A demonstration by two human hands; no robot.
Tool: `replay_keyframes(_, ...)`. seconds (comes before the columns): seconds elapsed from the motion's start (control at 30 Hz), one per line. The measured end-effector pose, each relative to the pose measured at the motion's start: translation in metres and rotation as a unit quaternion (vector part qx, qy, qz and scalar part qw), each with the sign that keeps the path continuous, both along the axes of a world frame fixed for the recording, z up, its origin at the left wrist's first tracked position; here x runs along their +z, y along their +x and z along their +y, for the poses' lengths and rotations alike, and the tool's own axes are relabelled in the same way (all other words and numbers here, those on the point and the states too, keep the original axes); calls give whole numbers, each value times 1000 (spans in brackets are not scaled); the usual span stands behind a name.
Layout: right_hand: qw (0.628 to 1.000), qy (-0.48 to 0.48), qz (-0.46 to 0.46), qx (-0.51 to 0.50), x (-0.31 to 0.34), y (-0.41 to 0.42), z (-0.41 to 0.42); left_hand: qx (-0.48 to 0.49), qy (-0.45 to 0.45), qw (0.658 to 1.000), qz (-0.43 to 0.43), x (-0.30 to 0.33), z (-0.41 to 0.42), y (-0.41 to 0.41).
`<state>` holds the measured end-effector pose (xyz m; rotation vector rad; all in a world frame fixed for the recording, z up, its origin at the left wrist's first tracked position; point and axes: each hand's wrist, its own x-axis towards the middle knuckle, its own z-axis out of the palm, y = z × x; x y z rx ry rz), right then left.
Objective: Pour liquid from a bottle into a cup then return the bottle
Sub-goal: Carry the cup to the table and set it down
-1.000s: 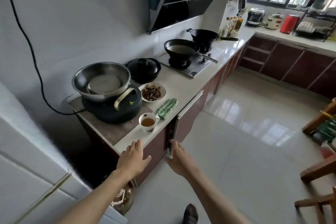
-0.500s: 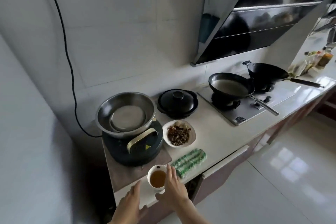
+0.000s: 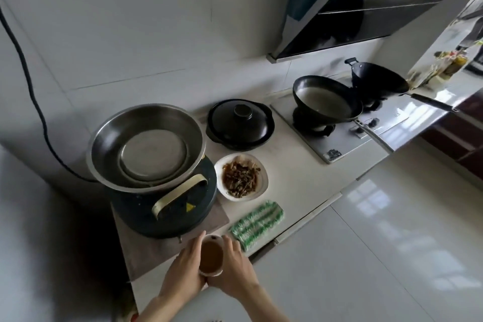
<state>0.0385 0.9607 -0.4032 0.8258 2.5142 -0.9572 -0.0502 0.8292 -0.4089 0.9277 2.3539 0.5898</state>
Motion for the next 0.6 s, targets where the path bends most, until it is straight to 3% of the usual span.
replay_keyframes(0.3, 989, 18, 45, -141, 27, 78, 51, -110, 43, 993, 11, 28, 78, 43)
replay_keyframes(0.6, 934, 79, 58, -343, 44, 260, 117, -327, 55, 944, 4, 49, 209, 185)
